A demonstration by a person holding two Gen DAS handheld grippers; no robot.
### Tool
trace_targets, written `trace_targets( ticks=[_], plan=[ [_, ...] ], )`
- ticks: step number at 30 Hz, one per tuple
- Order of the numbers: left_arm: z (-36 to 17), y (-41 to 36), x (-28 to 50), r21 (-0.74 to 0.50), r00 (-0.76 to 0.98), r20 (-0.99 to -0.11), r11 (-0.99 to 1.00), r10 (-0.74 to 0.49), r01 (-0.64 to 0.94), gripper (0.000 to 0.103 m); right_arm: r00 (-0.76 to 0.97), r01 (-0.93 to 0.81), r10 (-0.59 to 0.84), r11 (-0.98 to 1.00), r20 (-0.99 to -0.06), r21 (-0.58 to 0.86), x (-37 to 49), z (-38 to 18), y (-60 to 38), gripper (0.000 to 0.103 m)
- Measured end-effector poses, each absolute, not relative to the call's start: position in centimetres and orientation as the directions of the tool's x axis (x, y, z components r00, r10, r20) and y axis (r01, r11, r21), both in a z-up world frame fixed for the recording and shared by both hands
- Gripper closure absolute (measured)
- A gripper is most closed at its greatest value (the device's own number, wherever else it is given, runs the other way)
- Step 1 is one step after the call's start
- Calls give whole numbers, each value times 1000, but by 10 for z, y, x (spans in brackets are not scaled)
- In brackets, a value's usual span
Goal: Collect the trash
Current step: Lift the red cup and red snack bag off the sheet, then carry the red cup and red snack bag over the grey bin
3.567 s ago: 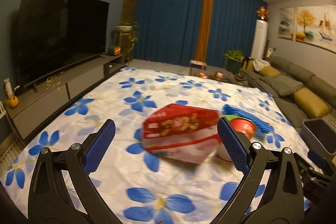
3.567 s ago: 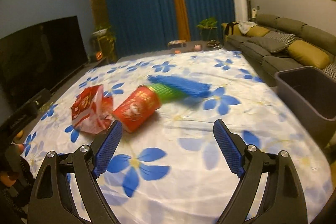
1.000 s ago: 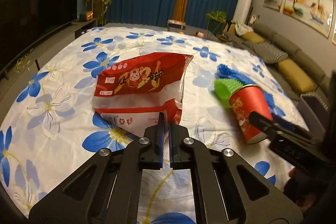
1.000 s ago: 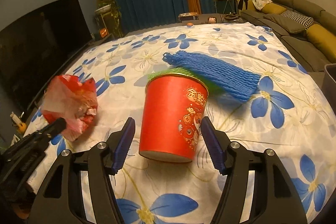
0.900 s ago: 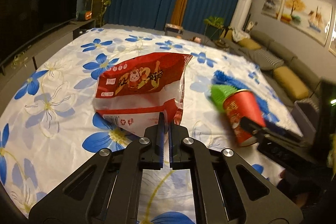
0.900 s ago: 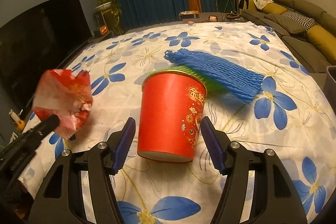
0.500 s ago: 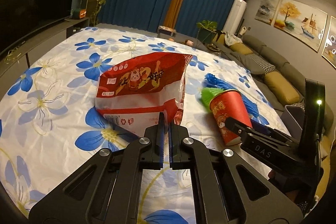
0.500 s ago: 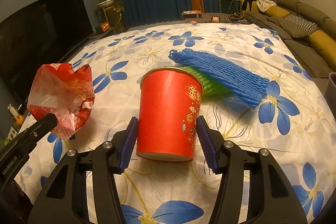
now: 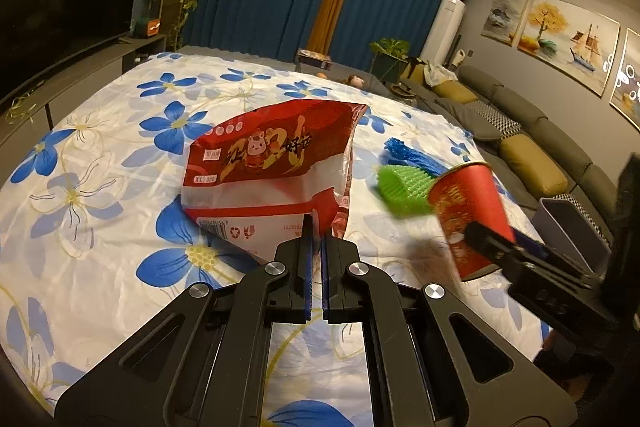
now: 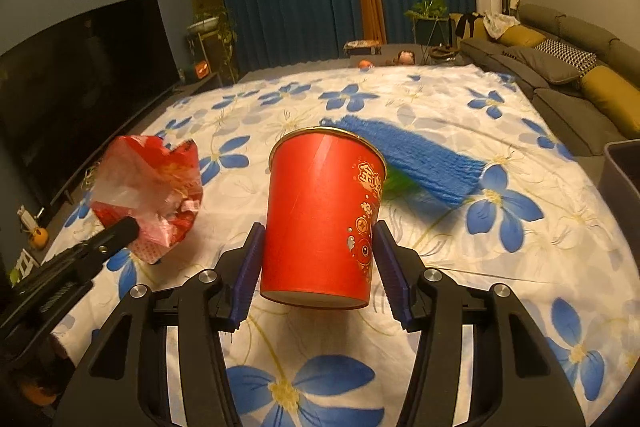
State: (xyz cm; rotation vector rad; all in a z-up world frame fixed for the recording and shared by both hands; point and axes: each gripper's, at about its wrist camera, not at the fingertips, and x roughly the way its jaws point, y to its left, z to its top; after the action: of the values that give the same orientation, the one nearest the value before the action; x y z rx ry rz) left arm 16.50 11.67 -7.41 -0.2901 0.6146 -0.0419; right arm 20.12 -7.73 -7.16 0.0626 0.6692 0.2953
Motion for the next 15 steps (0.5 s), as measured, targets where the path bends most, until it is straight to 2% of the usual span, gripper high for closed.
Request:
trace_targets(
  ticks=[15],
  plan=[
    [-58,80,151,-257,827,-534,966,-178,42,101,815,-216,255,967,-520,136,152,-40,-127,49]
  ],
)
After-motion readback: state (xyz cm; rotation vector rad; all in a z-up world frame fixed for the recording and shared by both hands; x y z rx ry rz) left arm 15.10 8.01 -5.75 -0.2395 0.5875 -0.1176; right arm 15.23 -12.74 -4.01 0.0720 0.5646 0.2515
